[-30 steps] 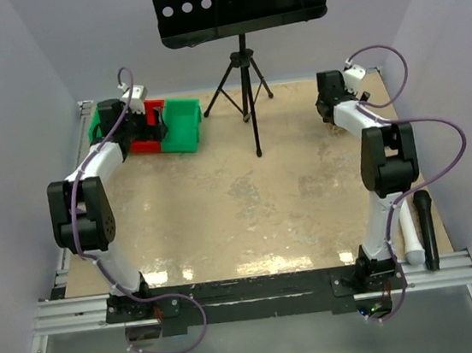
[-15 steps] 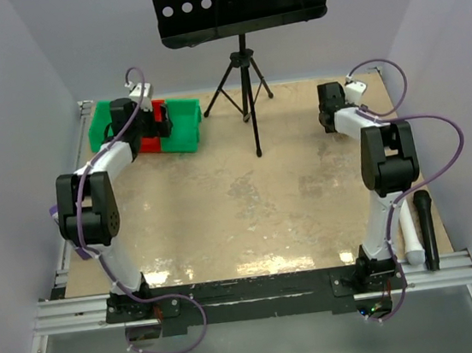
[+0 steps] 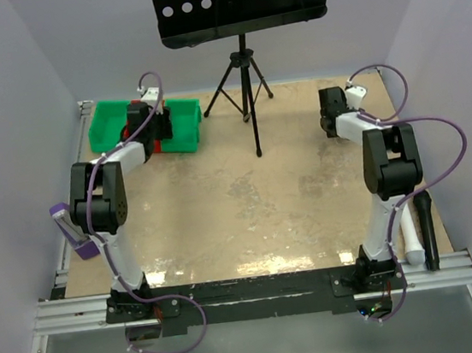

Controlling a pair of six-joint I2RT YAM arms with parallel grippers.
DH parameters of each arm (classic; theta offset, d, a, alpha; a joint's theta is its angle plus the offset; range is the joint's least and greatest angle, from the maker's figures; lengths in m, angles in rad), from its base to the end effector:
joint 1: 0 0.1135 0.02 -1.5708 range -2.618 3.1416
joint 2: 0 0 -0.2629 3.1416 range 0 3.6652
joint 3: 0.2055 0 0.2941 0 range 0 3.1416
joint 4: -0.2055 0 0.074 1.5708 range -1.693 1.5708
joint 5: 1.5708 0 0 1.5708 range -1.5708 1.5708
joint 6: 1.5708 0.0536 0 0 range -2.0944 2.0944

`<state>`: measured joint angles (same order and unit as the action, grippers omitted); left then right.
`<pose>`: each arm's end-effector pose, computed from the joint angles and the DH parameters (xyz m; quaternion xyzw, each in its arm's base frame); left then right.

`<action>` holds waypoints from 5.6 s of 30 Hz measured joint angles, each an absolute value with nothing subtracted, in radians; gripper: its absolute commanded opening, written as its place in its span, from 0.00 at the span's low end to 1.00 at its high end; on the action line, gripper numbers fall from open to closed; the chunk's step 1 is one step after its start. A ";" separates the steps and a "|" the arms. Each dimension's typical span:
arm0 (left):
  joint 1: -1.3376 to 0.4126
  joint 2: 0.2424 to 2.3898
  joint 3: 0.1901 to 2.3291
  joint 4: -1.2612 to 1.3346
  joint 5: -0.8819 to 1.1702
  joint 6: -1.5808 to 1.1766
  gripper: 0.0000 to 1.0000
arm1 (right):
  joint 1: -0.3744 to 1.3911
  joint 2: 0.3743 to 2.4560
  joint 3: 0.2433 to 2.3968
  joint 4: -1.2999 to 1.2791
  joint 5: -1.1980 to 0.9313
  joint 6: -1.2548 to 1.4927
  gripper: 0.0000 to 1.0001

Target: Untangle the cables

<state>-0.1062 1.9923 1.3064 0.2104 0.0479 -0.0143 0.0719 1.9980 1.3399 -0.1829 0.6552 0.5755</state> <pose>0.4987 -0.0557 0.1591 0.0517 0.8520 -0.0518 0.5184 0.4722 0.0013 0.1373 0.3316 0.8280 -0.1775 0.4159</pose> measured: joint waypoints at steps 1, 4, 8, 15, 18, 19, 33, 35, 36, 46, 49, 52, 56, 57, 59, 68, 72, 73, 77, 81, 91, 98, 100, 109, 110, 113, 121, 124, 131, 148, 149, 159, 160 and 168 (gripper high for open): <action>-0.106 1.992 1.297 0.223 0.043 -0.014 0.58 | 0.072 1.985 1.327 -0.180 0.650 0.574 0.47; -0.107 1.992 1.272 0.234 0.029 -0.013 0.53 | 0.078 1.936 1.292 -0.177 0.630 0.572 0.36; -0.110 1.976 1.190 0.293 0.001 -0.009 0.52 | 0.087 1.902 1.276 -0.138 0.579 0.564 0.20; -0.115 1.901 1.074 0.360 -0.030 0.003 0.47 | 0.103 1.874 1.216 -0.104 0.505 0.557 0.20; -0.115 1.868 1.039 0.373 -0.029 0.012 0.36 | 0.104 1.870 1.205 -0.105 0.501 0.558 0.40; -0.115 1.857 1.031 0.371 -0.027 0.014 0.31 | 0.104 1.866 1.204 -0.109 0.501 0.559 0.50; -0.115 1.798 1.024 0.355 0.032 0.018 0.79 | 0.105 1.845 1.346 -0.166 0.619 0.561 0.78; -0.115 1.802 1.034 0.343 0.038 0.016 0.85 | 0.104 1.896 1.366 -0.167 0.633 0.561 0.77; -0.115 1.806 1.044 0.337 0.038 0.013 0.87 | 0.103 1.922 1.369 -0.170 0.637 0.560 0.76; -0.117 1.967 1.282 0.315 0.040 0.011 0.65 | 0.086 2.068 1.371 -0.187 0.606 0.550 0.45; -0.117 2.017 1.306 0.307 0.025 0.011 0.51 | 0.085 2.064 1.368 -0.178 0.590 0.550 0.36; -0.118 2.050 1.306 0.288 0.008 0.017 0.38 | 0.085 2.038 1.335 -0.153 0.572 0.551 0.32; -0.116 2.061 1.306 0.271 -0.017 0.017 0.14 | 0.092 1.962 1.243 -0.139 0.535 0.561 0.24; -0.116 2.061 1.306 0.271 -0.015 0.015 0.11 | 0.097 1.935 1.216 -0.140 0.529 0.566 0.24; -0.116 2.061 1.306 0.267 -0.014 0.007 0.09 | 0.114 1.895 1.180 -0.141 0.527 0.574 0.24; -0.121 1.954 1.197 0.217 -0.012 0.010 0.05 | 0.418 1.653 0.978 -0.144 0.503 0.671 0.24; -0.126 1.833 1.085 0.155 -0.015 0.020 0.04 | 0.580 1.563 0.863 -0.157 0.468 0.744 0.24; -0.128 1.798 1.050 0.143 -0.015 0.022 0.05 | 0.609 1.538 0.832 -0.164 0.457 0.763 0.23; -0.136 1.668 0.937 0.090 -0.016 0.028 0.04 | 0.718 1.451 0.749 -0.200 0.436 0.838 0.24; -0.165 1.598 0.896 0.030 -0.024 0.025 0.04 | 0.908 1.416 0.737 -0.244 0.422 0.928 0.27; -0.326 1.574 0.888 -0.005 -0.053 -0.006 0.03 | 1.197 1.374 0.787 -0.421 0.375 1.063 0.66; -0.339 1.574 0.888 -0.010 -0.061 -0.024 0.03 | 1.077 1.290 0.945 -0.521 0.486 1.046 0.73; -0.339 1.574 0.888 -0.010 -0.062 -0.033 0.03 | 0.972 1.301 0.958 -0.495 0.515 1.008 0.73; -0.369 1.533 0.839 0.001 -0.116 -0.096 0.02 | 0.735 1.541 0.982 -0.376 0.582 0.839 0.74; -0.379 1.533 0.839 0.000 -0.125 -0.105 0.02 | 0.724 1.569 0.982 -0.362 0.581 0.826 0.73; -0.425 1.533 0.839 -0.003 -0.145 -0.133 0.02 | 0.703 1.620 0.966 -0.314 0.570 0.807 0.71; -0.474 1.542 0.831 0.006 -0.146 -0.180 0.02 | 0.706 1.548 0.762 -0.161 0.432 0.817 0.56; -0.474 1.555 0.828 0.025 -0.144 -0.199 0.02 | 0.738 1.495 0.696 -0.128 0.387 0.843 0.53; -0.486 1.578 0.825 0.060 -0.149 -0.244 0.02 | 0.950 1.356 0.609 -0.147 0.278 0.961 0.55; -0.559 1.605 0.855 -0.019 0.054 -0.410 0.86 | 1.030 1.278 0.871 -0.398 0.324 1.027 0.77; -0.561 1.604 0.861 -0.041 0.078 -0.413 0.88 | 1.003 1.265 0.876 -0.396 0.330 1.015 0.76; -0.490 1.536 1.016 -0.246 0.215 -0.360 0.97 | 0.817 1.511 0.986 -0.344 0.403 0.856 0.69; -0.471 1.532 1.050 -0.278 0.231 -0.342 0.98 | 0.815 1.543 1.000 -0.334 0.402 0.843 0.68; -0.307 1.470 1.178 -0.466 0.303 -0.154 1.00 | 0.789 1.662 1.042 -0.254 0.403 0.785 0.43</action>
<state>-0.3073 1.4700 1.1782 -0.4664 0.3027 -0.1539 0.7891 1.6623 1.0416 -0.2543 0.4030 0.7849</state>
